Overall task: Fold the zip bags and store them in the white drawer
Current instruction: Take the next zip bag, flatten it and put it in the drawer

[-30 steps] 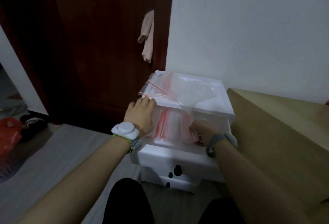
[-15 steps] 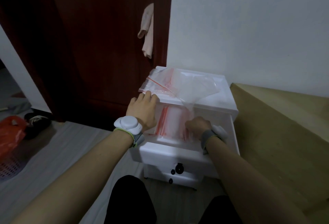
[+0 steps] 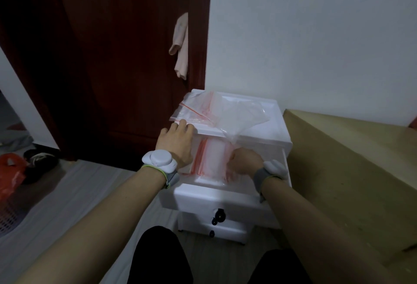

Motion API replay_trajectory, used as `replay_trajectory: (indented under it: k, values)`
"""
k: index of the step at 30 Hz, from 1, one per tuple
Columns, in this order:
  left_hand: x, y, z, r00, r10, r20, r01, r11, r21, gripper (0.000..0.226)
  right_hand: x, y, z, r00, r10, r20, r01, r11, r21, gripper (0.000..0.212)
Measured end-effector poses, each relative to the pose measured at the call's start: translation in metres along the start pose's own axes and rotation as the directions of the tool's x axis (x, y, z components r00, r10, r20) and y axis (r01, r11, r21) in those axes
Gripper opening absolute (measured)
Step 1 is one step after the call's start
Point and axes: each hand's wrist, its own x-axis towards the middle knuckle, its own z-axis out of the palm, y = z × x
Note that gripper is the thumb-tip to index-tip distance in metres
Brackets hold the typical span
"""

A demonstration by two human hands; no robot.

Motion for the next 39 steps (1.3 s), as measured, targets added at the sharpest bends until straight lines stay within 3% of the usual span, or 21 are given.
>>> replay_trajectory:
  k: [3, 9, 11, 14, 17, 19, 22, 27, 33, 39]
  values:
    - [0.001, 0.000, -0.002, 1.000, -0.006, 0.012, 0.006, 1.000, -0.002, 0.051, -0.008, 0.006, -0.005, 0.994, -0.029, -0.103, 0.035, 0.998, 0.054, 0.028]
    - [-0.001, 0.003, -0.005, 0.999, -0.024, 0.041, 0.024, 1.000, -0.007, 0.050, -0.028, 0.016, -0.018, 0.943, 0.011, -0.333, 0.055, 0.980, 0.190, 0.012]
    - [-0.001, 0.003, -0.007, 0.998, -0.024, 0.063, 0.025, 1.000, -0.017, 0.051, -0.033, 0.017, -0.020, 0.870, 0.019, -0.493, 0.077, 0.982, 0.174, 0.008]
    - [0.000, 0.005, -0.011, 0.996, -0.029, 0.086, 0.032, 0.999, -0.023, 0.052, -0.037, 0.019, -0.024, 0.701, -0.036, -0.712, 0.152, 0.983, 0.099, 0.019]
    - [0.001, 0.005, -0.013, 0.995, -0.037, 0.090, 0.040, 0.999, -0.026, 0.051, -0.033, 0.018, -0.027, 0.719, -0.146, -0.680, 0.213, 0.977, 0.016, 0.058]
    - [0.001, 0.005, -0.015, 0.994, -0.043, 0.102, 0.046, 0.999, -0.027, 0.051, -0.031, 0.017, -0.026, 0.745, -0.197, -0.637, 0.208, 0.976, -0.059, 0.069]
    - [0.002, 0.006, -0.016, 0.992, -0.040, 0.121, 0.043, 0.999, -0.019, 0.051, -0.029, 0.017, -0.022, 0.789, -0.212, -0.576, 0.196, 0.976, -0.090, 0.056]
    - [0.003, 0.005, -0.016, 0.991, -0.035, 0.132, 0.038, 0.999, -0.022, 0.052, -0.026, 0.022, -0.021, 0.836, -0.178, -0.518, 0.227, 0.973, 0.031, 0.033]
    - [0.001, 0.002, -0.012, 0.994, -0.024, 0.107, 0.028, 0.999, -0.038, 0.050, -0.028, 0.034, -0.029, 0.808, -0.120, -0.577, 0.183, 0.982, 0.053, 0.023]
    - [-0.002, 0.041, -0.010, 0.980, 0.200, -0.008, -0.200, 0.976, -0.087, 0.053, -0.044, 0.069, -0.040, 0.695, -0.056, -0.717, 0.215, 0.967, 0.133, 0.020]
